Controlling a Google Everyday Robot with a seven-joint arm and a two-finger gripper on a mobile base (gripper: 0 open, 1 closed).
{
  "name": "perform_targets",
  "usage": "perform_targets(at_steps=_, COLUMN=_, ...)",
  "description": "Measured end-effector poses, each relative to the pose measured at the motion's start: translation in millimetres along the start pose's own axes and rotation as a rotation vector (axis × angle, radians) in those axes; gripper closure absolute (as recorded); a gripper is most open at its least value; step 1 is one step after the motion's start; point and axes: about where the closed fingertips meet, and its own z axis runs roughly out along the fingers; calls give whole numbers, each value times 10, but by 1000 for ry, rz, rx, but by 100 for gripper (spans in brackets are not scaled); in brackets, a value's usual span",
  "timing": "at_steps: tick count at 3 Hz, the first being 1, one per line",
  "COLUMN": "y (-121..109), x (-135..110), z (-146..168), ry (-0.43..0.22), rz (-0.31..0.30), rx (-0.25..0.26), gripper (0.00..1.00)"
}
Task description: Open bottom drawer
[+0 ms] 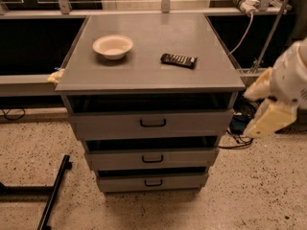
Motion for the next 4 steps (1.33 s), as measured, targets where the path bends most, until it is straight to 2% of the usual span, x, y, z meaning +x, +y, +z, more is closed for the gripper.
perform_targets(at_steps=1, y=253, x=244, z=796, ry=-58, rz=24, rx=-56, gripper=65)
perform_targets(at_steps=2, y=468, x=517, z=1766, ry=-106, rz=94, rx=-130, gripper=88)
perform_targets(at_steps=3, y=392, x=538, z=1977, ry=-126, rz=112, rx=-113, gripper=100)
perform_targets(at_steps=4, y=409, x=550, z=2001, ry=-114, rz=108, rx=-114, gripper=100)
